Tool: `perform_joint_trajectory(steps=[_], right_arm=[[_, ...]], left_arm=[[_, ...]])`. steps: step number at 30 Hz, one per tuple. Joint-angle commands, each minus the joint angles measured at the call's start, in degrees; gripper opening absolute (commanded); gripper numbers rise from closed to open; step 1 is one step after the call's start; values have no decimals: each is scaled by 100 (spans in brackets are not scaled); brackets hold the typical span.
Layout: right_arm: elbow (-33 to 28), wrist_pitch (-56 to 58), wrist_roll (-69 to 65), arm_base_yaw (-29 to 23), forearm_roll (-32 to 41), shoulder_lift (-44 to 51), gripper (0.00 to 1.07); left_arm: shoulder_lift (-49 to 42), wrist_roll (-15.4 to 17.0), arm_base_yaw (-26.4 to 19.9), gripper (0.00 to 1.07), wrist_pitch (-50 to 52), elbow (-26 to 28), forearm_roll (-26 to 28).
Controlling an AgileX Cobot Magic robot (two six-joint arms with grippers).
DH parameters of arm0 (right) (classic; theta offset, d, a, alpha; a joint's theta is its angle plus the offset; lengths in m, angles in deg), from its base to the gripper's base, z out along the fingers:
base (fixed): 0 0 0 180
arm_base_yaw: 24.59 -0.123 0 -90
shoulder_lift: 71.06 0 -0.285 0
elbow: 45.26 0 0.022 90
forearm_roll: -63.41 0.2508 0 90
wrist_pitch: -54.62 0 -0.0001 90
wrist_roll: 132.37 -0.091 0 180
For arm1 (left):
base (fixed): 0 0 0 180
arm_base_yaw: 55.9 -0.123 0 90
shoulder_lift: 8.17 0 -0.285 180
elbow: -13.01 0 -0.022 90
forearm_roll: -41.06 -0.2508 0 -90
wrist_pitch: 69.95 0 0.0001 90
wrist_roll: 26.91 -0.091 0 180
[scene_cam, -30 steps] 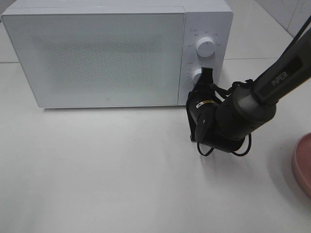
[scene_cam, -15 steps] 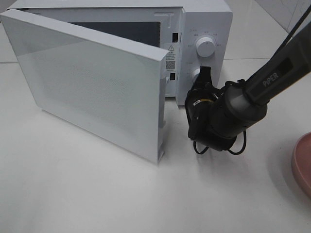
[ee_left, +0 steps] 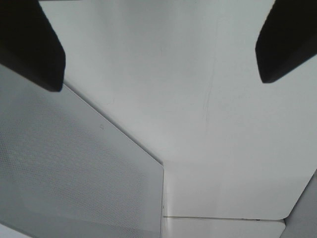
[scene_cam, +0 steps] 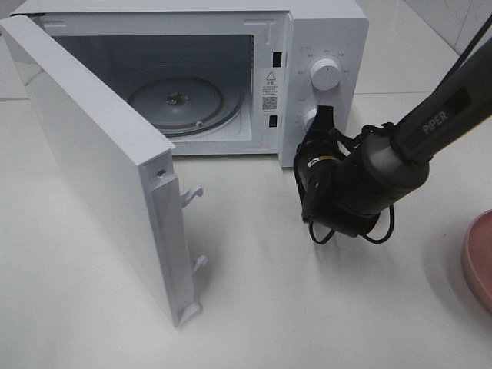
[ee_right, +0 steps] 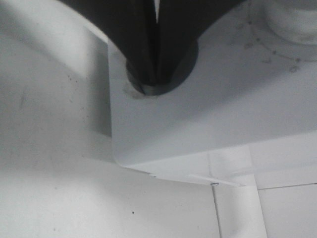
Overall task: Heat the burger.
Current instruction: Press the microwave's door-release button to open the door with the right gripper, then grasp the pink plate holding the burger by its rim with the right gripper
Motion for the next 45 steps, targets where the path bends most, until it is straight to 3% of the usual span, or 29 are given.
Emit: perform_joint_trajectory(steps=[1, 28, 35, 45], right_arm=[[-6, -350, 29, 149, -665, 212, 0], [-1209, 1392, 1736, 149, -997, 1473, 0], [-1633, 2332, 2630, 166, -1684, 2200, 2], [-1650, 4039, 3552, 166, -2790, 3002, 4]], left_arm=[[-143, -6, -17, 98, 86, -11, 11], [-143, -6, -17, 98, 86, -11, 11], [-143, -6, -17, 98, 86, -11, 11], [-143, -6, -17, 98, 86, -11, 11]])
